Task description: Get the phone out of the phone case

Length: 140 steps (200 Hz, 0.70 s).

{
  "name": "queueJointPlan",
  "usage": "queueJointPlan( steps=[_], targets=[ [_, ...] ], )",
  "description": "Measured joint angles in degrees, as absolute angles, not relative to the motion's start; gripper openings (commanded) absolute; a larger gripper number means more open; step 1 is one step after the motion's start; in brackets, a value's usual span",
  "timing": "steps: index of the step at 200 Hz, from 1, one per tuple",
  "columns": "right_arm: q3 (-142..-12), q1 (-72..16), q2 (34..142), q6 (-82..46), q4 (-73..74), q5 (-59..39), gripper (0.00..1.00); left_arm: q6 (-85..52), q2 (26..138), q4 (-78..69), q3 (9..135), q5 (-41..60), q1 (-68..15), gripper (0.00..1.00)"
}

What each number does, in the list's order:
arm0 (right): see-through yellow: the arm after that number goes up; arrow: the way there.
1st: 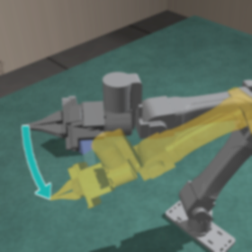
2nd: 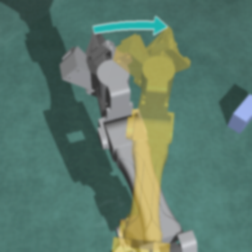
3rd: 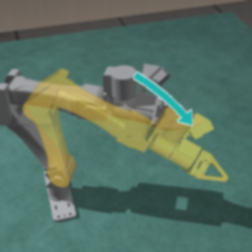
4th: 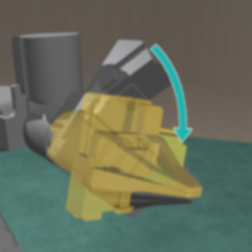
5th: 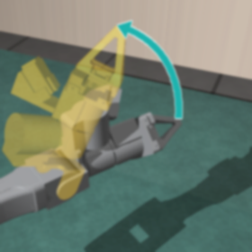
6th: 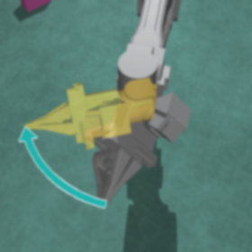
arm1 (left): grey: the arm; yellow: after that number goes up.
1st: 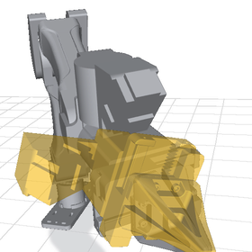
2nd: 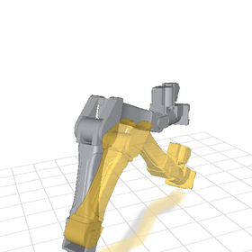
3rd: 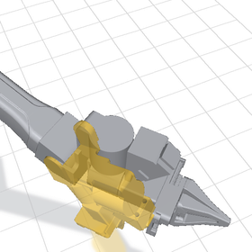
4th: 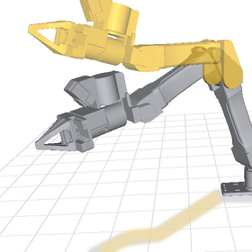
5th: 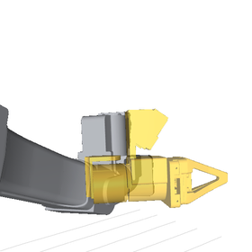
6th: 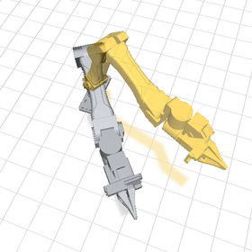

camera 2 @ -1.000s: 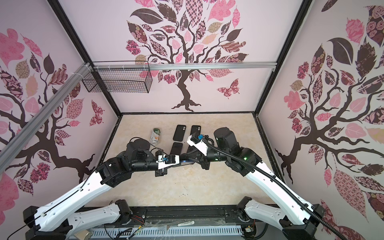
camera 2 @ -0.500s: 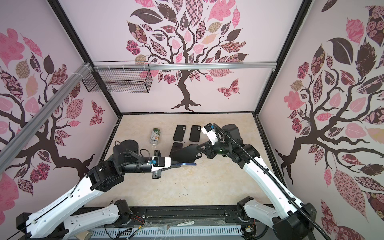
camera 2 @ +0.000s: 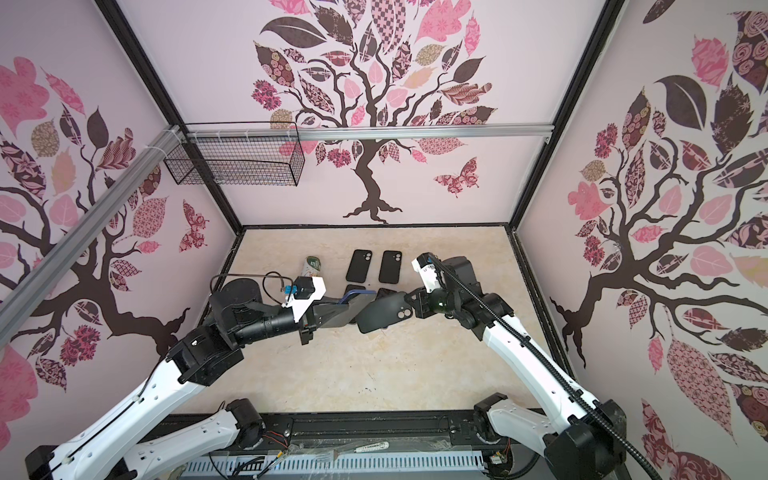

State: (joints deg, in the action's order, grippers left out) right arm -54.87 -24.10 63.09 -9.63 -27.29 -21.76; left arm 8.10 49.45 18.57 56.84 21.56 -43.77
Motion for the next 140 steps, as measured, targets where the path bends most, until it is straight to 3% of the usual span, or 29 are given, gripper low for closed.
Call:
queueJointPlan(
  steps=[28,72,140],
  targets=[
    [-53.2,-20.9,63.3,-11.9,-27.9,-17.0,0.00,-1.4,50.5,17.2,53.5,14.6,-43.7,0.00],
    [-46.8,-4.3,67.9,-18.7,-22.4,-19.5,0.00,-13.7,55.8,17.1,51.5,7.4,-41.6,0.00],
    [-57.8,-3.5,84.1,-12.5,-28.1,-11.3,0.00,-23.4,59.3,16.5,50.4,9.6,-35.7,0.00]
  ],
)
